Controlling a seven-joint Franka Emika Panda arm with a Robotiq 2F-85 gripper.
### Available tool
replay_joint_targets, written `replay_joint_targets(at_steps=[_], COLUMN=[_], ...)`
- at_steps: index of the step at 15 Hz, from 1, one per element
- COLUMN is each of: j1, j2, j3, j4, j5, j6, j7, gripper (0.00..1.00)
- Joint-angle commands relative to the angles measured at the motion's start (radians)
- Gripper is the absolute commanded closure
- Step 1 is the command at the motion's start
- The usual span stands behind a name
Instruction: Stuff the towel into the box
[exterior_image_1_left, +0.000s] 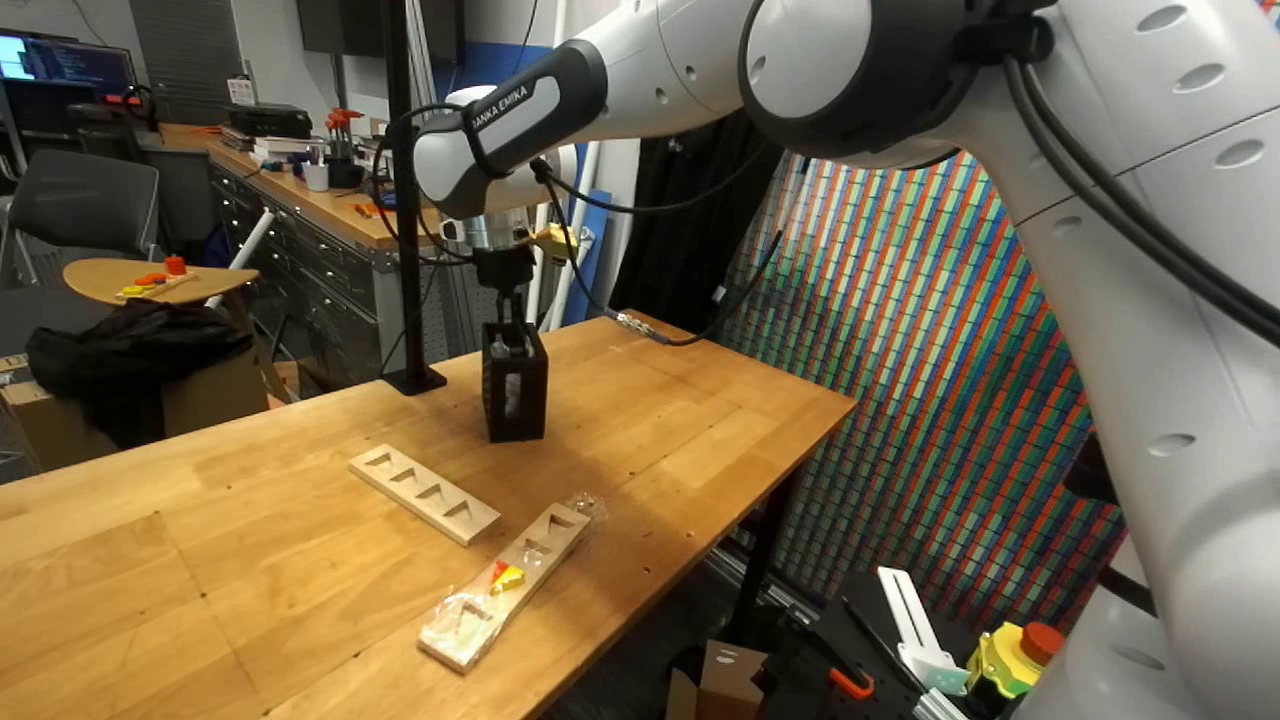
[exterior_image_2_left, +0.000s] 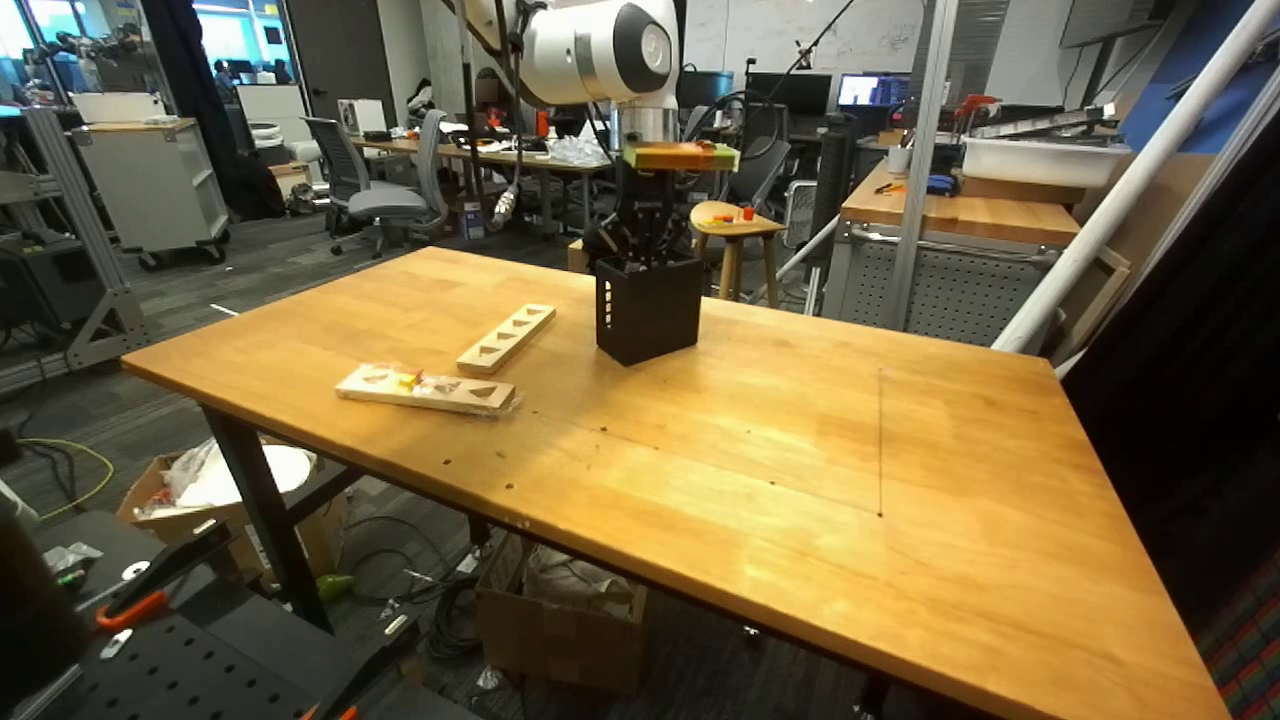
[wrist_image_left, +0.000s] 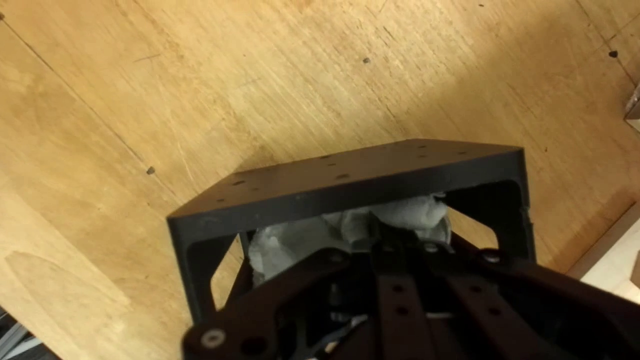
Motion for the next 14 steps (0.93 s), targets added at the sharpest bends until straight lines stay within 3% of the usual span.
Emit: replay_joint_targets(at_steps=[1, 14], j1=[-0.048, -0.081], j2=[0.013, 0.108], j3=[0.021, 0.034], j4=[0.001, 0.118], j5=[0.045, 0.099], j6=[0.031, -0.044], j7=[-0.057, -0.209], gripper=[0.98, 0.98])
